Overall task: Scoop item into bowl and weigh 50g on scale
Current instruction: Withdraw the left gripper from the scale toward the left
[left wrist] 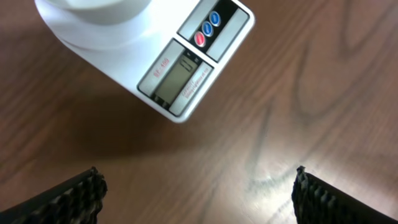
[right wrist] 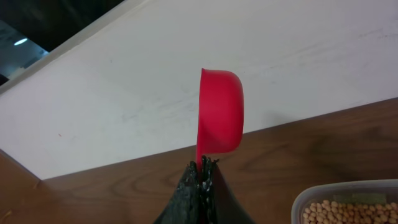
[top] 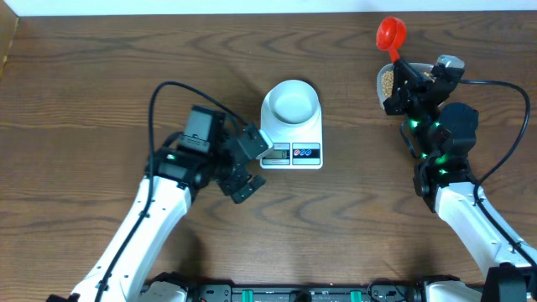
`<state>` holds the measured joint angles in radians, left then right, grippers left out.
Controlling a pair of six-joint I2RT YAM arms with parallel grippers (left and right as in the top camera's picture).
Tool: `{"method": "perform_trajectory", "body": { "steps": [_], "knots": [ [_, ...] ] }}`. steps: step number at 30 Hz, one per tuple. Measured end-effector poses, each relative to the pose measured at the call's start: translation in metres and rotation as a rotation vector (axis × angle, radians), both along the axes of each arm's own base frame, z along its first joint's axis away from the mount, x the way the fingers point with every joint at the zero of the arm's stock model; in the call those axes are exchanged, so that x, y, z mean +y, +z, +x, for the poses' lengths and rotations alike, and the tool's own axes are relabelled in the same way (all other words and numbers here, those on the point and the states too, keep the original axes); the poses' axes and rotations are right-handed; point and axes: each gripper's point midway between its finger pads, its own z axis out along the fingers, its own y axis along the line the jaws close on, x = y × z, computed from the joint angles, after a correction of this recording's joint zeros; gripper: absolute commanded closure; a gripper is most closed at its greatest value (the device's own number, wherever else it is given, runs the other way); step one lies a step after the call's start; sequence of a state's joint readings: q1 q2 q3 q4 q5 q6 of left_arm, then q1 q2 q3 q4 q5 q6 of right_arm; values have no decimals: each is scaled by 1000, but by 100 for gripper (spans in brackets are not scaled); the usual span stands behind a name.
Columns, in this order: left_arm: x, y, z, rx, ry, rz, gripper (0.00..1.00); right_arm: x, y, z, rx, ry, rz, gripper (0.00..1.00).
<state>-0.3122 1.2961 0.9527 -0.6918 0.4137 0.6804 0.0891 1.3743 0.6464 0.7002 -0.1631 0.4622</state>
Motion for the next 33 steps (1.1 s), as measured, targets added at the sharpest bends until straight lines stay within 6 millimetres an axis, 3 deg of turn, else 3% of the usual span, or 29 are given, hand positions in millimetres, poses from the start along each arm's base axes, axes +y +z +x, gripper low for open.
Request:
{"method": "perform_trajectory", "body": {
  "steps": [7,16,23,33],
  "knots": [
    [18,23,-12,73,-44,-113,2,0,0,0,0,1,0,99],
    [12,57,-22,17,-207,-152,2,0,0,0,0,1,0,99],
    [8,57,-25,7,-257,-164,2,0,0,0,0,1,0,99],
    [6,40,-20,62,-282,-168,2,0,0,0,0,1,0,99]
  ]
}}
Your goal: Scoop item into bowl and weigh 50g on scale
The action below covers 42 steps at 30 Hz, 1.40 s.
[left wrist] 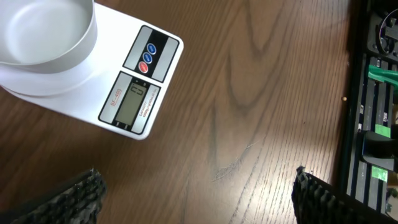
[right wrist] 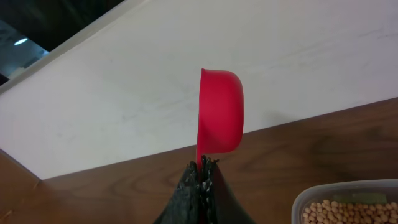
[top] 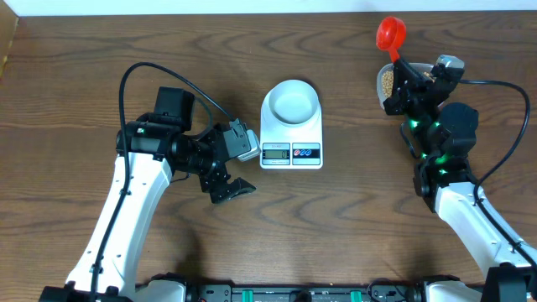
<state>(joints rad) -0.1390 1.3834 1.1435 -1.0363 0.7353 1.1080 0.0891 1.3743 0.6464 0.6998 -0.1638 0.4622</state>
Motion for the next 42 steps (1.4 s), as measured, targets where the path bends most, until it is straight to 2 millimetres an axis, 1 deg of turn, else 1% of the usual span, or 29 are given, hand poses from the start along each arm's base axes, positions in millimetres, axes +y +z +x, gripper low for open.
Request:
{"method": "perform_trajectory", "body": {
  "steps": [13,15,17,19,23,28,31,33,36,40,42],
  "knots": [
    [0,0,-1,-6,-13,-2,2,0,0,0,0,0,0,99],
    [-2,2,-8,0,-47,-18,2,0,0,0,0,0,0,99],
    [-3,2,-20,16,-99,-29,2,0,0,0,0,0,0,99],
    [-3,3,-25,18,-127,-34,2,0,0,0,0,0,0,99],
    [-3,4,-27,-4,-161,-42,2,0,0,0,1,0,0,99],
    [-1,4,-17,-57,-164,-41,2,0,0,0,2,0,0,99],
    [5,6,-5,-97,-130,-40,2,0,0,0,2,0,0,99],
    [12,7,7,-116,-78,-39,2,0,-1,0,2,0,0,99],
    [16,6,10,-105,-45,-36,2,0,0,0,2,0,0,99],
    [17,6,12,-91,-19,-37,2,0,-1,0,2,0,0,99],
    [17,8,20,-92,27,-45,2,0,-1,0,3,0,0,99]
  ]
}}
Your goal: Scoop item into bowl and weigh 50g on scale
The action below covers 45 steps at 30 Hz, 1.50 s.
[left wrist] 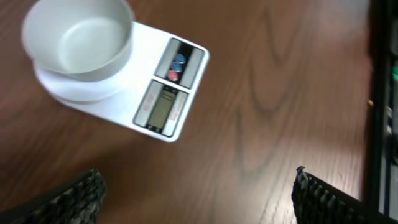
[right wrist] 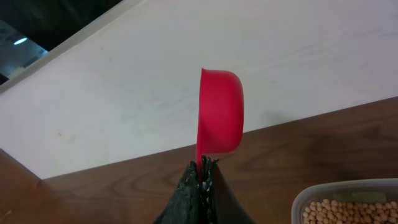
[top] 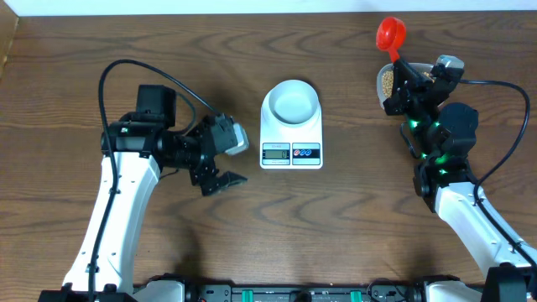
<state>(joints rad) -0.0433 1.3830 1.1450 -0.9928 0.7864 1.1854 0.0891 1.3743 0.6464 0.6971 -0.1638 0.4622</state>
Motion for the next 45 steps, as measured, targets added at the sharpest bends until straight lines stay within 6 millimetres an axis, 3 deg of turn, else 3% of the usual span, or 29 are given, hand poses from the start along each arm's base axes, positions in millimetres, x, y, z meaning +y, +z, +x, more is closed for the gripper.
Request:
{"method": "perform_trajectory", "body": {
  "steps": [9,45],
  "knots": [
    [6,2,9,61,121,-26,2,0,0,0,0,0,0,99],
    [6,2,9,65,125,-27,2,0,-2,0,9,0,-1,99]
  ]
}}
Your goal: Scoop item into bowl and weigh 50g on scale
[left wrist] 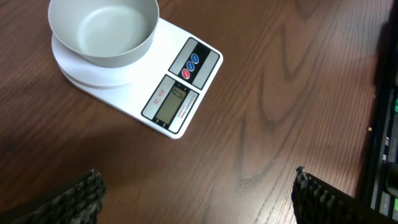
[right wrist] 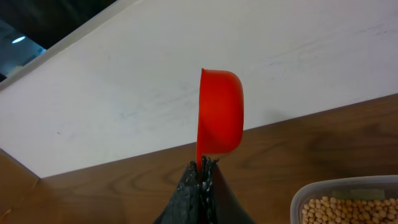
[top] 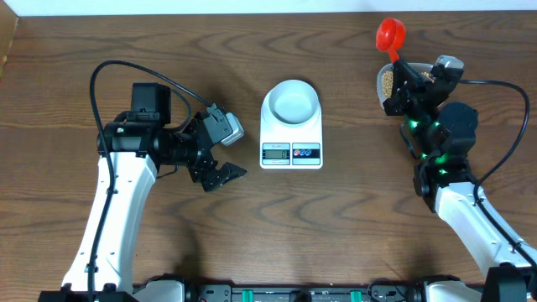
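An empty white bowl [top: 291, 102] [left wrist: 103, 30] sits on a white digital scale [top: 291, 153] [left wrist: 180, 93] at the table's middle. My left gripper [top: 220, 154] [left wrist: 196, 186] hovers open to the left of the scale, nothing between its fingers. At the far right my right gripper [top: 398, 71] [right wrist: 202, 167] is shut on the handle of a red scoop [top: 390, 33] [right wrist: 220, 112], held beside a clear container of small yellow beans [top: 385, 81] [right wrist: 349, 205]. The scoop's inside is hidden.
The table's back edge and a white wall [right wrist: 155, 74] lie just behind the scoop. A black rail with cables [left wrist: 385, 124] runs along the table's front edge. Bare wood [top: 277, 226] surrounds the scale.
My left gripper has shifted slightly, its wrist view now showing the bowl and scale more squarely. The right gripper and scoop have not moved.
My left gripper was open right at the scale's front left corner. It then stood farther left, and farther left again, always open and empty. The right gripper has held the red scoop by the bean container throughout.
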`<state>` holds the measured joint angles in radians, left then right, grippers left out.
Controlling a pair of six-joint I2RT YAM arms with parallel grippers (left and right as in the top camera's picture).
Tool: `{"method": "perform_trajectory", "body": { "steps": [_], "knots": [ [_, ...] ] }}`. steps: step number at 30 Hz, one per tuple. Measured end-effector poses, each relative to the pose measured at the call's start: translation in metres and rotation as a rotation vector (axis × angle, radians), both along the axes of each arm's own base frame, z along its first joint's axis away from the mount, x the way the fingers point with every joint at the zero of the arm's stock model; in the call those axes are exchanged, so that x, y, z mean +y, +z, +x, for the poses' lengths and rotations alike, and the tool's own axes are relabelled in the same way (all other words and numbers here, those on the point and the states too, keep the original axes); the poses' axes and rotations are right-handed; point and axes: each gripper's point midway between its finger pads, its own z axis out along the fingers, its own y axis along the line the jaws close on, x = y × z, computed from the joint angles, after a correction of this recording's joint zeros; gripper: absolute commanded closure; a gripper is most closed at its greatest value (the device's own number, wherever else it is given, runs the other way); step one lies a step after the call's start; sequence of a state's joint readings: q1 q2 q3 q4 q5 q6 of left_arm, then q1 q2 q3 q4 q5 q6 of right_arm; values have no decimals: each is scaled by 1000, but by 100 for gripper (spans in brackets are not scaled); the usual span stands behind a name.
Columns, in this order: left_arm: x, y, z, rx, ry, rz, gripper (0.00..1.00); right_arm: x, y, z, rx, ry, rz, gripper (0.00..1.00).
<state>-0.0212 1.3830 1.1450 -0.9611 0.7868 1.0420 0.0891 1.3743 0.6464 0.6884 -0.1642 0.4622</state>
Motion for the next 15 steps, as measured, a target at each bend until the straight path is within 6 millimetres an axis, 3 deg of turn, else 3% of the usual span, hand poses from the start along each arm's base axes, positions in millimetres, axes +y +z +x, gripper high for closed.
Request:
{"method": "perform_trajectory", "body": {
  "steps": [15],
  "knots": [
    [12,1,-1,50,62,-28,2,0,0,0,0,0,0,99]
  ]
}}
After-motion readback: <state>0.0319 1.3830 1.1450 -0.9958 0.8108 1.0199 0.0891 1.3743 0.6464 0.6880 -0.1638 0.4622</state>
